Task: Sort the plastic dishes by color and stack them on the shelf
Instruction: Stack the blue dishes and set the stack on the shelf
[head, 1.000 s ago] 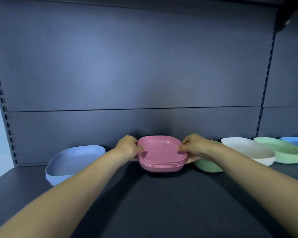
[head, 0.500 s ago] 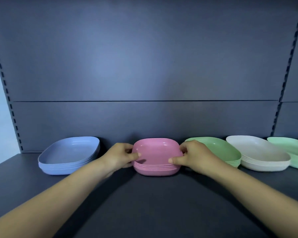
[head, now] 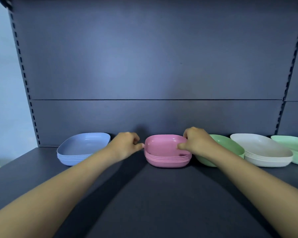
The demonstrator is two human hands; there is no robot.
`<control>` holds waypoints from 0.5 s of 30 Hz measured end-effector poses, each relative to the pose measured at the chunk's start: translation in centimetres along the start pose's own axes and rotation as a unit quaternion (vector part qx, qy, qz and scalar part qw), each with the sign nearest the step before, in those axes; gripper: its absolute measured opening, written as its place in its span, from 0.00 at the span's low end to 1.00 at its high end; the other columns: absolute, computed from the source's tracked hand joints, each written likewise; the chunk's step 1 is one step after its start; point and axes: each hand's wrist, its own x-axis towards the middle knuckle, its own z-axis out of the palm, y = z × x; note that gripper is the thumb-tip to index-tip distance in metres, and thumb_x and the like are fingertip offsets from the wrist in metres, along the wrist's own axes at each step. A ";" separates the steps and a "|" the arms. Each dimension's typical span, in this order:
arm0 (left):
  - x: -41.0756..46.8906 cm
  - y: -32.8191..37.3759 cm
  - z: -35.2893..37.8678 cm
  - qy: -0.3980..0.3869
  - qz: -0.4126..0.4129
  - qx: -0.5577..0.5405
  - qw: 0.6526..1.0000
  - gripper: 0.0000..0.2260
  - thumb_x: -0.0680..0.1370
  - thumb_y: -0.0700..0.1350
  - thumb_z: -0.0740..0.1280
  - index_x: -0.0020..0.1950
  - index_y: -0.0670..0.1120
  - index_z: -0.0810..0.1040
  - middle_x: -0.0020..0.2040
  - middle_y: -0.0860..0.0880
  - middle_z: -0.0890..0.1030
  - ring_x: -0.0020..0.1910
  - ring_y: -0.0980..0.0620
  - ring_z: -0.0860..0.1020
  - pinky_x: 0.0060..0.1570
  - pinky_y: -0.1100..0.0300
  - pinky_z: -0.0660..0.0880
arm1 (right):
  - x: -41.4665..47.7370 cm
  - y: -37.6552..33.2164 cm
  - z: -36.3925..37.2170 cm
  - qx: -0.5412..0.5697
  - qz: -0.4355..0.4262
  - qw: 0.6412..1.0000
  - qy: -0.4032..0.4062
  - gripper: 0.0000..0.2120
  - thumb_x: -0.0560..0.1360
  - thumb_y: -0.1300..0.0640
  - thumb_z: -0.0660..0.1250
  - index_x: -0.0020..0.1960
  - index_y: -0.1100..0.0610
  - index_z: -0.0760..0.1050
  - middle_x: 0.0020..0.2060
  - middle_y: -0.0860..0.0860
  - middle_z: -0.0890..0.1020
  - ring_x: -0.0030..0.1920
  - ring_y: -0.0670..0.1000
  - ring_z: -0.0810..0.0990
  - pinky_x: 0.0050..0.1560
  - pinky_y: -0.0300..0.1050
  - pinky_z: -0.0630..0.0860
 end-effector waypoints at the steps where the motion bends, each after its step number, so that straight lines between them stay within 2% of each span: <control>1: -0.3 -0.6 -1.0 0.009 0.015 0.049 0.999 0.16 0.78 0.51 0.62 0.58 0.40 0.76 0.58 0.43 0.80 0.57 0.43 0.76 0.54 0.57 0.72 | 0.0 -0.8 -0.4 -0.008 -0.012 1.000 0.000 0.16 0.71 0.50 0.68 0.44 0.64 0.74 0.44 0.58 0.78 0.43 0.57 0.74 0.37 0.44 0.66; 2: -0.7 -1.3 -2.0 0.016 0.023 0.099 0.995 0.16 0.79 0.52 0.60 0.56 0.40 0.76 0.57 0.42 0.79 0.57 0.42 0.76 0.51 0.57 0.71 | 0.1 -1.7 -0.7 -0.003 -0.030 0.999 -0.014 0.17 0.72 0.50 0.67 0.46 0.66 0.74 0.45 0.60 0.79 0.43 0.57 0.74 0.37 0.45 0.68; 4: -1.4 -3.4 -4.1 0.021 0.015 0.182 0.983 0.17 0.80 0.52 0.57 0.57 0.41 0.75 0.58 0.42 0.76 0.57 0.42 0.75 0.50 0.55 0.70 | 0.4 -3.6 -1.0 0.005 -0.076 0.996 -0.057 0.23 0.73 0.48 0.66 0.57 0.66 0.75 0.56 0.60 0.80 0.52 0.58 0.77 0.50 0.47 0.74; 5: -1.8 -4.6 -5.1 0.021 0.002 0.202 0.979 0.17 0.81 0.52 0.56 0.60 0.42 0.74 0.59 0.43 0.75 0.58 0.42 0.75 0.52 0.55 0.71 | 0.5 -4.8 -1.1 0.001 -0.095 0.993 -0.071 0.24 0.74 0.47 0.66 0.62 0.64 0.73 0.60 0.57 0.78 0.58 0.58 0.76 0.57 0.47 0.74; 7: -2.7 -7.4 -6.9 0.012 -0.024 0.222 0.975 0.18 0.81 0.53 0.55 0.63 0.44 0.73 0.60 0.45 0.74 0.58 0.44 0.75 0.53 0.54 0.72 | 0.5 -7.4 -0.8 -0.014 -0.120 0.990 -0.078 0.26 0.75 0.46 0.65 0.66 0.61 0.71 0.64 0.55 0.75 0.63 0.57 0.74 0.62 0.48 0.72; 11: -3.7 -13.4 -9.3 -0.013 -0.052 0.235 0.971 0.18 0.80 0.54 0.56 0.64 0.45 0.73 0.60 0.44 0.74 0.58 0.44 0.75 0.56 0.52 0.73 | 0.9 -13.0 1.5 -0.071 -0.146 0.985 -0.065 0.23 0.76 0.47 0.64 0.63 0.61 0.71 0.60 0.56 0.76 0.60 0.58 0.74 0.59 0.51 0.73; 15: -4.1 -18.0 -10.5 -0.029 -0.044 0.217 0.975 0.18 0.80 0.53 0.58 0.62 0.43 0.75 0.58 0.43 0.75 0.58 0.43 0.74 0.55 0.54 0.71 | 1.9 -17.5 4.3 -0.083 -0.127 0.986 -0.064 0.18 0.76 0.47 0.63 0.58 0.60 0.73 0.56 0.56 0.76 0.58 0.58 0.74 0.57 0.51 0.74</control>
